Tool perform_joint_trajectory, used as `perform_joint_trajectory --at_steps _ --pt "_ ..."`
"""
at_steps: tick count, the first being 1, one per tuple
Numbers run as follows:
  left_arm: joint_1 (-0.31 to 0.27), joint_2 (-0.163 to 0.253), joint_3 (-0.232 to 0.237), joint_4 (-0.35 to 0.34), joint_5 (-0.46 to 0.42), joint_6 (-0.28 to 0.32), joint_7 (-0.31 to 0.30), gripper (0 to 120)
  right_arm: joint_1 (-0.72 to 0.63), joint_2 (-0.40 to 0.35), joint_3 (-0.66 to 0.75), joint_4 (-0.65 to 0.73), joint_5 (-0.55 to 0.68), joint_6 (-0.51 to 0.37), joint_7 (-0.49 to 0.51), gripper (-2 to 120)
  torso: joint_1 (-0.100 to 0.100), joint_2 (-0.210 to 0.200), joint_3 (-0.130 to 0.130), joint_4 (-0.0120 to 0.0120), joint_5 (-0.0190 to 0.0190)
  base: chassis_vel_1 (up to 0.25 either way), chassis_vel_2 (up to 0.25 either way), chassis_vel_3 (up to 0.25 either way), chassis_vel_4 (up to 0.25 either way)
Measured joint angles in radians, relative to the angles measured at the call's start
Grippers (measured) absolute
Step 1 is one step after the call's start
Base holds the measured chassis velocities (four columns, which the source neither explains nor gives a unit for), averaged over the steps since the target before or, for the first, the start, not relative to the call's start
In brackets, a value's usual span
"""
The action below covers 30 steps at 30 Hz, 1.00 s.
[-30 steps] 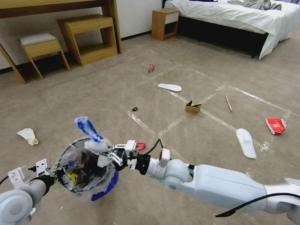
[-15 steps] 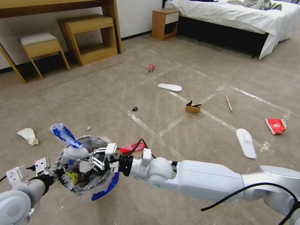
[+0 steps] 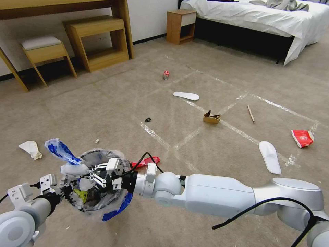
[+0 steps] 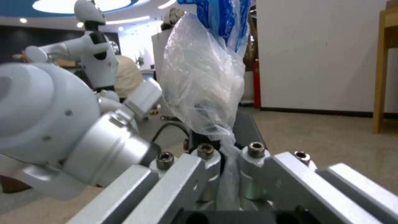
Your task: Pick up the trash bin and place the garbage on the floor into it.
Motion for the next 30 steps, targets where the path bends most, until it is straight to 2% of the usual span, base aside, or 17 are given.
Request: perform_joint_trajectory --at_steps 8,22,24,25,27,29,30 --pt "0.010 -0.005 -0.003 -0.018 0.000 0.000 0.001 0 0.006 0.024 -0.003 -0.067 -0.019 0.021 -0.018 0 0.000 0.000 0.000 0.0000 0.0000 0.000 0.000 0.000 0.000" --pt "0.006 -0.001 -0.004 -0.014 -0.002 0.000 0.003 0 -0.005 0.029 0.011 -0.090 -0.033 0.024 -0.024 0 0.000 0.000 0.000 0.0000 0.0000 0.000 0.000 0.000 0.000" --pt "0.005 0.000 -0.004 -0.011 -0.003 0.000 0.003 0 -0.005 0.027 0.013 -0.087 -0.033 0.018 -0.024 5 0.000 0.000 0.000 0.0000 0.0000 0.000 0.000 0.000 0.000" --pt "0.004 0.002 -0.005 -0.009 -0.003 -0.001 0.003 0 -0.005 0.025 0.014 -0.084 -0.033 0.016 -0.024 11 0.000 0.000 0.000 0.0000 0.0000 0.000 0.000 0.000 0.000" --pt "0.003 0.002 -0.005 -0.007 -0.003 -0.001 0.003 0 -0.004 0.022 0.015 -0.081 -0.033 0.012 -0.025 14 0.000 0.000 0.000 0.0000 0.0000 0.000 0.000 0.000 0.000" --pt "-0.001 0.004 -0.005 -0.004 -0.004 -0.001 0.003 0 -0.004 0.018 0.015 -0.077 -0.032 0.008 -0.025 25 0.000 0.000 0.000 -0.0001 0.0000 0.000 0.000 0.000 0.000" --pt "-0.001 0.004 -0.005 -0.004 -0.004 -0.001 0.003 0 -0.004 0.018 0.015 -0.077 -0.032 0.008 -0.025 25 0.000 0.000 0.000 -0.0001 0.0000 0.000 0.000 0.000 0.000"
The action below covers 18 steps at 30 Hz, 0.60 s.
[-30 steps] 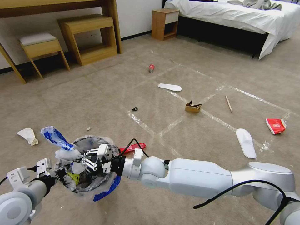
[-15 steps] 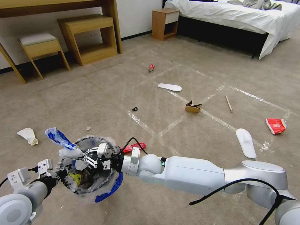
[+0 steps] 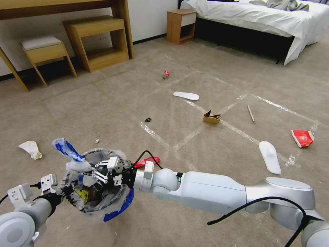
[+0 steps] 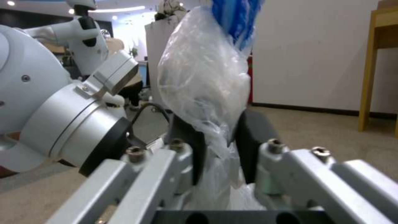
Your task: Pick up the trash bin and place the garbage on the floor into it.
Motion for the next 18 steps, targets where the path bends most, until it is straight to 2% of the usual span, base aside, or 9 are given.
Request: perform_joint_trajectory --at_steps 2,4,5,8,9,12,13,15,18 --pt "-0.001 0.001 0.000 0.001 0.000 0.000 0.000 0 0.000 -0.001 0.000 0.001 0.001 -0.001 0.000 31 0.000 0.000 0.000 0.0000 0.0000 0.000 0.000 0.000 0.000" --pt "-0.002 0.002 -0.001 0.004 -0.001 -0.001 0.000 0 0.000 -0.002 0.000 0.002 0.001 -0.002 -0.001 45 0.000 0.000 0.000 0.0001 0.0000 0.000 0.000 0.000 0.000" --pt "-0.002 0.002 -0.001 0.004 -0.001 -0.001 0.000 0 0.000 -0.002 0.000 0.002 0.001 -0.002 -0.001 45 0.000 0.000 0.000 0.0001 0.0000 0.000 0.000 0.000 0.000" --pt "-0.004 0.002 -0.001 0.006 -0.001 -0.001 0.000 0 0.001 -0.002 0.000 0.002 0.002 -0.002 -0.006 59 0.000 0.000 0.000 0.0000 0.0000 0.000 0.000 0.000 0.000" --pt "-0.004 0.002 -0.001 0.006 -0.001 -0.001 0.000 0 0.001 -0.002 0.000 0.002 0.002 -0.002 -0.006 59 0.000 0.000 0.000 0.0000 0.0000 0.000 0.000 0.000 0.000" --pt "-0.004 0.000 -0.001 0.009 -0.001 -0.001 0.000 0 0.001 -0.002 0.000 0.002 0.002 -0.002 -0.008 73 0.000 0.000 0.000 0.0000 0.0000 0.000 0.000 0.000 0.000" --pt "-0.004 0.000 -0.001 0.009 -0.001 -0.001 0.000 0 0.001 -0.002 0.000 0.002 0.002 -0.002 -0.008 73 0.000 0.000 0.000 0.0000 0.0000 0.000 0.000 0.000 0.000" --pt "-0.005 -0.001 0.000 0.011 -0.001 -0.002 0.001 0 0.001 -0.003 0.000 0.002 0.002 -0.002 -0.008 82 0.000 0.000 0.000 0.0001 0.0000 0.000 0.000 0.000 0.000" --pt "-0.005 -0.001 0.001 0.013 -0.001 -0.002 0.001 0 0.001 -0.004 0.001 0.003 0.001 -0.002 -0.008 89 0.000 0.000 0.000 0.0000 0.0000 0.000 0.000 0.000 0.000"
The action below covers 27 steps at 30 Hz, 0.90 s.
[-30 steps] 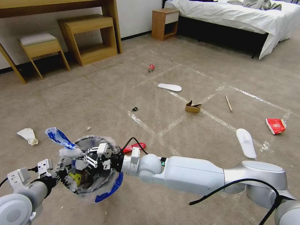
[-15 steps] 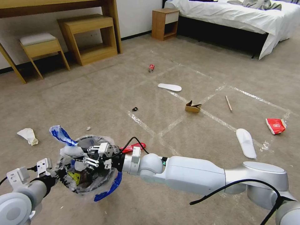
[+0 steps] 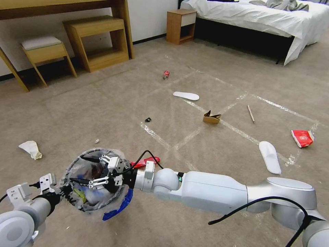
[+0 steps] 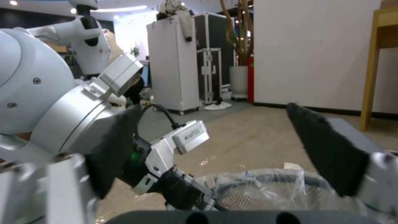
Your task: Pick up the trash bin and place the garbage on the floor into it.
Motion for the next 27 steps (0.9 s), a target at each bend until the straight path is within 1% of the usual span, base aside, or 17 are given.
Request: perform_joint_trajectory --at_steps 1,4,11,16,19,22,23,25,26,27 --pt "0.000 0.000 0.000 0.000 0.000 0.000 0.000 0 0.000 -0.001 0.001 0.001 0.000 0.000 0.000 96 0.000 0.000 0.000 0.0000 0.0000 0.000 0.000 0.000 0.000" --pt "0.000 -0.001 0.002 0.002 0.002 -0.001 0.001 0 0.000 -0.003 0.003 0.002 0.000 0.000 -0.001 99 0.000 0.000 0.000 0.0000 0.0000 0.000 0.000 0.000 0.000" --pt "-0.001 -0.004 0.006 0.005 0.006 -0.002 0.001 0 -0.001 -0.010 0.007 0.005 -0.001 0.002 -0.003 96 0.000 0.000 0.000 0.0000 0.0000 0.000 0.000 0.000 0.000" --pt "0.000 -0.012 0.009 0.008 0.014 -0.002 0.004 0 -0.006 -0.024 0.027 0.023 0.001 0.003 0.001 92 0.000 0.000 0.000 0.0001 0.0000 0.000 0.000 0.000 0.000" --pt "-0.001 -0.017 0.009 0.014 0.026 -0.003 0.010 0 -0.014 -0.040 0.063 0.048 0.005 -0.005 0.016 92 0.000 0.000 0.000 0.0001 0.0000 0.000 0.000 0.000 0.000" --pt "0.001 -0.024 0.004 0.024 0.038 -0.006 0.017 0 -0.029 -0.095 0.182 0.092 0.023 -0.028 0.048 92 0.000 0.000 0.000 0.0001 0.0000 0.000 0.000 0.000 0.000" --pt "0.001 -0.024 0.004 0.024 0.038 -0.006 0.017 0 -0.029 -0.095 0.182 0.092 0.023 -0.028 0.048 92 0.000 0.000 0.000 0.0001 0.0000 0.000 0.000 0.000 0.000" --pt "0.000 -0.026 0.000 0.029 0.045 -0.008 0.019 0 -0.040 -0.141 0.272 0.116 0.039 -0.037 0.054 92 0.000 0.000 0.000 0.0000 0.0002 0.000 0.000 0.000 0.000" --pt "0.000 -0.026 0.000 0.029 0.045 -0.008 0.019 0 -0.040 -0.141 0.272 0.116 0.039 -0.037 0.054 92 0.000 0.000 0.000 0.0000 0.0002 0.000 0.000 0.000 0.000" --pt "0.000 -0.027 -0.002 0.032 0.046 -0.008 0.020 0 -0.047 -0.160 0.309 0.126 0.045 -0.040 0.054 92 0.000 0.000 0.000 -0.0001 0.0001 0.000 0.000 0.000 0.000"
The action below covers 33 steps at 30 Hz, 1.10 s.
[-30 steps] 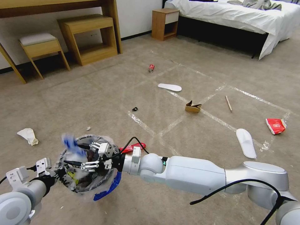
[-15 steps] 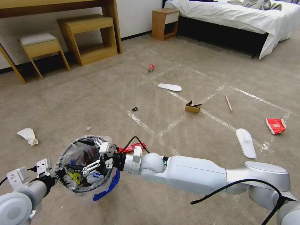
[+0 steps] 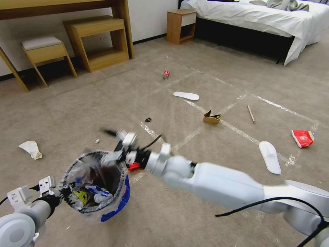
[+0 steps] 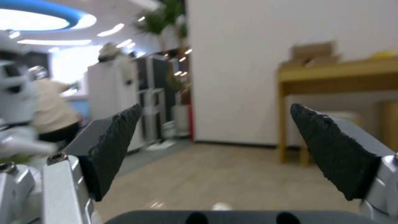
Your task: Pick up the trash bin and place the garbage on the floor into it.
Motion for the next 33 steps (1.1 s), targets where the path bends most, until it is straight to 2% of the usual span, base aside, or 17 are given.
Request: perform_joint_trajectory --at_steps 3,8,19,24,27,28,31,32,33 --pt "0.002 -0.001 -0.006 0.005 0.001 0.000 0.000 0 -0.029 -0.056 0.107 0.028 0.017 -0.006 0.000 92 0.000 0.000 0.000 0.0000 0.0001 0.000 0.000 0.000 0.000" --pt "0.008 -0.002 -0.020 0.020 0.000 -0.002 -0.003 0 -0.082 -0.102 0.208 0.057 0.024 -0.015 0.003 92 0.000 0.000 0.000 0.0001 0.0001 0.000 0.000 0.000 0.000" --pt "0.013 0.001 -0.041 0.067 0.002 -0.008 -0.009 0 -0.312 -0.210 0.515 0.124 0.019 -0.036 0.027 92 0.000 0.000 0.000 0.0001 0.0001 0.000 0.000 0.000 0.000" --pt "0.006 -0.005 -0.048 0.077 0.004 -0.011 -0.009 0 -0.393 -0.226 0.643 0.139 -0.005 -0.041 0.056 93 0.000 0.000 0.000 0.0003 0.0000 0.000 0.000 0.000 0.000" --pt "-0.004 -0.017 -0.056 0.077 0.007 -0.012 -0.009 0 -0.524 -0.233 0.802 0.164 -0.049 -0.058 0.094 96 0.000 0.000 0.000 0.0002 0.0000 0.000 0.000 0.000 0.000" --pt "-0.004 -0.017 -0.056 0.077 0.007 -0.012 -0.009 0 -0.524 -0.233 0.802 0.164 -0.049 -0.058 0.094 96 0.000 0.000 0.000 0.0002 0.0000 0.000 0.000 0.000 0.000" --pt "-0.008 -0.028 -0.060 0.077 0.012 -0.016 -0.009 0 -0.675 -0.225 0.967 0.218 -0.121 -0.090 0.179 98 0.000 0.000 0.000 -0.0003 0.0003 0.000 0.000 0.000 0.000" --pt "-0.008 -0.028 -0.060 0.077 0.012 -0.016 -0.009 0 -0.675 -0.225 0.967 0.218 -0.121 -0.090 0.179 98 0.000 0.000 0.000 -0.0003 0.0003 0.000 0.000 0.000 0.000" --pt "-0.009 -0.033 -0.060 0.076 0.017 -0.018 -0.008 0 -0.726 -0.215 1.041 0.246 -0.171 -0.115 0.225 98 0.000 0.000 0.000 -0.0001 -0.0002 0.000 0.000 0.000 0.000"
